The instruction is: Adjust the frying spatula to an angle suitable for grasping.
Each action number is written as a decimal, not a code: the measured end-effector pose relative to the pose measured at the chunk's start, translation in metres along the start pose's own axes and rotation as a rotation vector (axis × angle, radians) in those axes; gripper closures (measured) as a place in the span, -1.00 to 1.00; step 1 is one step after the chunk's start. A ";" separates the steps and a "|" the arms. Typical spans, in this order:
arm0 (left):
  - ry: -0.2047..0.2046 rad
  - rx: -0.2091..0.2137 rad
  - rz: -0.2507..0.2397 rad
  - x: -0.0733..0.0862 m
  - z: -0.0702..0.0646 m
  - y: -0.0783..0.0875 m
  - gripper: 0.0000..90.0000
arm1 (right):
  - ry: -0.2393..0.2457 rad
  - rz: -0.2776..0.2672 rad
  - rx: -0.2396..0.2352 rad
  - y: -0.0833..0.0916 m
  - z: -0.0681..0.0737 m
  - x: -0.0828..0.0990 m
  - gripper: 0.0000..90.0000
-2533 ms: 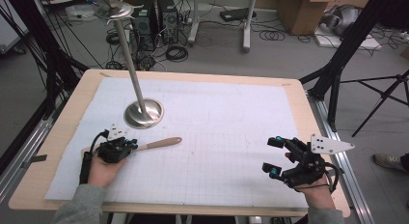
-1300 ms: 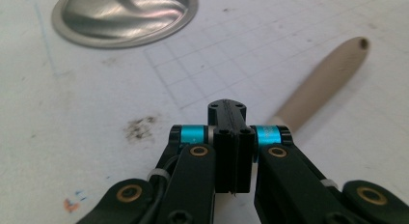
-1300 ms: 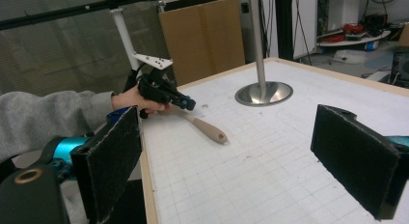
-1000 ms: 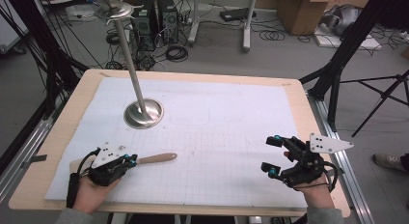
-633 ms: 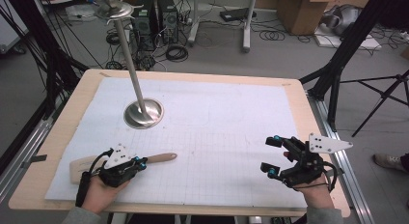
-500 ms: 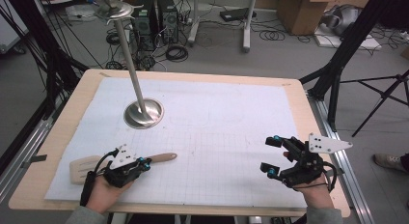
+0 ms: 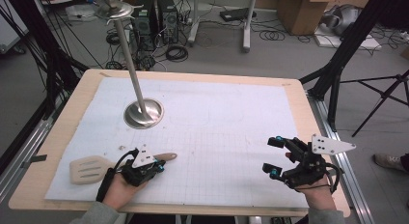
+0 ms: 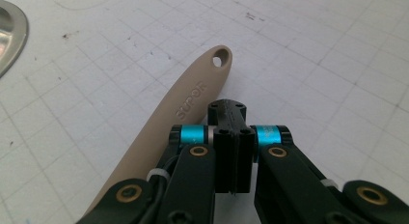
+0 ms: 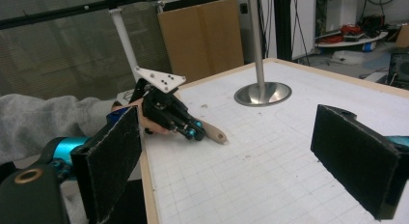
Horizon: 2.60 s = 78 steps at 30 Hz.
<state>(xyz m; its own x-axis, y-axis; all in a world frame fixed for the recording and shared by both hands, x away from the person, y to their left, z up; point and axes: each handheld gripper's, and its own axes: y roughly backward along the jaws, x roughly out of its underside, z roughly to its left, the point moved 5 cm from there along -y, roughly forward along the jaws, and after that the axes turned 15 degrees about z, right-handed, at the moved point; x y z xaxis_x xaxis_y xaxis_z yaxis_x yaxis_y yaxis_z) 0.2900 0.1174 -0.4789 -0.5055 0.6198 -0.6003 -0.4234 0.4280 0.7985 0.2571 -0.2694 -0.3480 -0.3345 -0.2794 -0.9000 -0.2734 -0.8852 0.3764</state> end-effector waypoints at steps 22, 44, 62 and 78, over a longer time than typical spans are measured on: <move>0.088 -0.086 0.042 -0.024 0.022 -0.017 1.00 | 0.006 0.001 -0.003 -0.002 0.000 0.000 -0.78; 0.157 -0.183 0.038 -0.038 0.047 -0.030 1.00 | 0.004 0.004 -0.014 -0.004 0.001 0.000 -0.78; 0.199 -0.242 0.017 -0.042 0.058 -0.036 1.00 | 0.000 0.007 -0.020 -0.005 0.001 0.000 -0.78; 0.197 -0.122 -0.136 -0.039 0.027 0.019 1.00 | 0.009 -0.005 -0.013 -0.003 0.003 -0.002 -0.78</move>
<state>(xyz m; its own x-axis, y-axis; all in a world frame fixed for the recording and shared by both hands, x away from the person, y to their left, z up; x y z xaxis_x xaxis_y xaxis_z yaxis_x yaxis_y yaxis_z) 0.3221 0.1196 -0.4391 -0.5689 0.4172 -0.7087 -0.5790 0.4088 0.7054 0.2560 -0.2655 -0.3471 -0.3251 -0.2783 -0.9038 -0.2630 -0.8914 0.3691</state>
